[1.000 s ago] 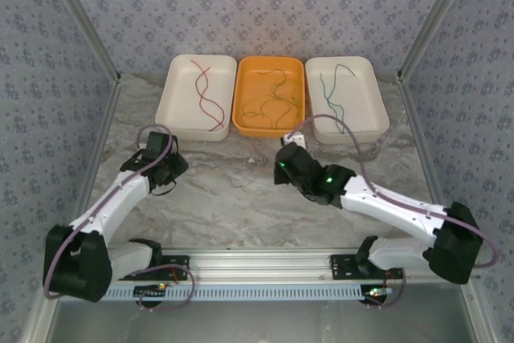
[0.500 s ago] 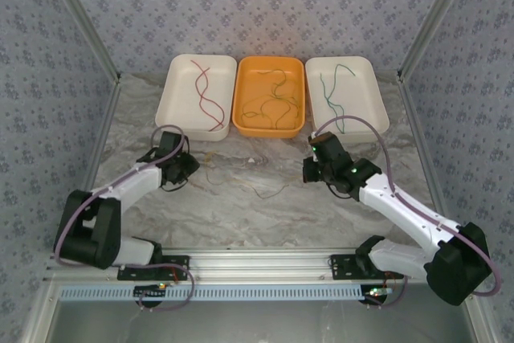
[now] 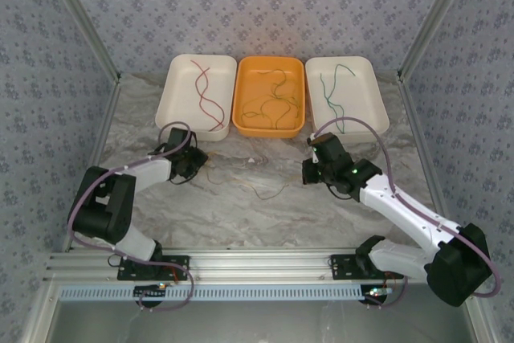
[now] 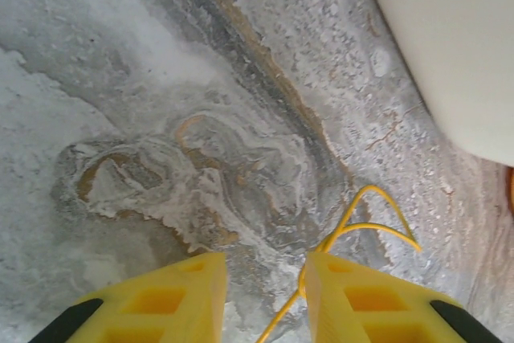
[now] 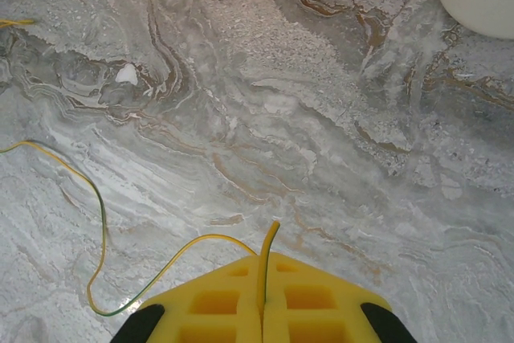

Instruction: Untangle the cables

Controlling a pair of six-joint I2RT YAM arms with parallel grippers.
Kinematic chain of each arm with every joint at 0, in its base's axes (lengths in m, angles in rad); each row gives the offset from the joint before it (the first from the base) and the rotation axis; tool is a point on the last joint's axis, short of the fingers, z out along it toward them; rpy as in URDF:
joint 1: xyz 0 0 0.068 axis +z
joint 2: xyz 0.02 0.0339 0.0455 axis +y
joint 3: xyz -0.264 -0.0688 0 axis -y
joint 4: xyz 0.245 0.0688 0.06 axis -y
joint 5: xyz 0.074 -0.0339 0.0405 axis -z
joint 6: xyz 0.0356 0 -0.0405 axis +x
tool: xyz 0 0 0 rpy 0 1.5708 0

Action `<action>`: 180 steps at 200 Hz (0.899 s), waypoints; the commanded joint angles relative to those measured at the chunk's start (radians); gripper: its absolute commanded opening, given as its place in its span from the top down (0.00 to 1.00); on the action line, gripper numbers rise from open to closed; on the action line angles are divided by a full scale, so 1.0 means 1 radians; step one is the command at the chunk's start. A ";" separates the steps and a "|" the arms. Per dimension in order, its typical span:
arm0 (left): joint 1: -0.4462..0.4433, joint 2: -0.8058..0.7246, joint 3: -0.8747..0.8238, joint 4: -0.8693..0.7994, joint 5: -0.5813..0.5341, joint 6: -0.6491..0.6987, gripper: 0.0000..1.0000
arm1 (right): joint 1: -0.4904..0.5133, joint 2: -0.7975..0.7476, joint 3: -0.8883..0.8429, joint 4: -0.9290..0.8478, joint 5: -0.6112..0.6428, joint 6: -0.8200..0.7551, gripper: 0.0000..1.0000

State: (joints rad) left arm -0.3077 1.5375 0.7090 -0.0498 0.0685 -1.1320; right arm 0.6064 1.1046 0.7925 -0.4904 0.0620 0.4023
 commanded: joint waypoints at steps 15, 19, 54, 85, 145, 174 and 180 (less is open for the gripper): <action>-0.026 -0.029 0.050 -0.048 -0.043 -0.040 0.67 | -0.007 -0.017 -0.019 0.008 -0.017 0.001 1.00; -0.027 -0.024 0.056 -0.051 -0.045 -0.037 0.67 | -0.007 -0.017 -0.019 0.009 -0.019 0.001 1.00; -0.030 0.025 0.051 -0.022 -0.023 -0.055 0.69 | -0.007 -0.019 -0.016 0.009 -0.021 0.005 1.00; -0.039 0.044 0.061 0.005 -0.025 -0.056 0.71 | -0.005 -0.020 -0.020 0.009 -0.024 0.009 1.00; -0.050 0.067 0.060 0.020 -0.035 -0.065 0.82 | -0.002 -0.023 -0.020 0.015 -0.026 0.015 1.00; -0.050 0.076 0.062 0.031 -0.038 -0.065 0.91 | 0.002 -0.020 -0.018 0.016 -0.028 0.015 1.00; -0.050 0.076 0.063 0.031 -0.038 -0.065 0.93 | 0.003 -0.020 -0.019 0.016 -0.026 0.016 1.00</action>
State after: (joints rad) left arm -0.3538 1.5997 0.7494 -0.0422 0.0509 -1.1923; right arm 0.6064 1.0992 0.7818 -0.4808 0.0433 0.4034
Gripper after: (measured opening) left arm 0.103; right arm 0.065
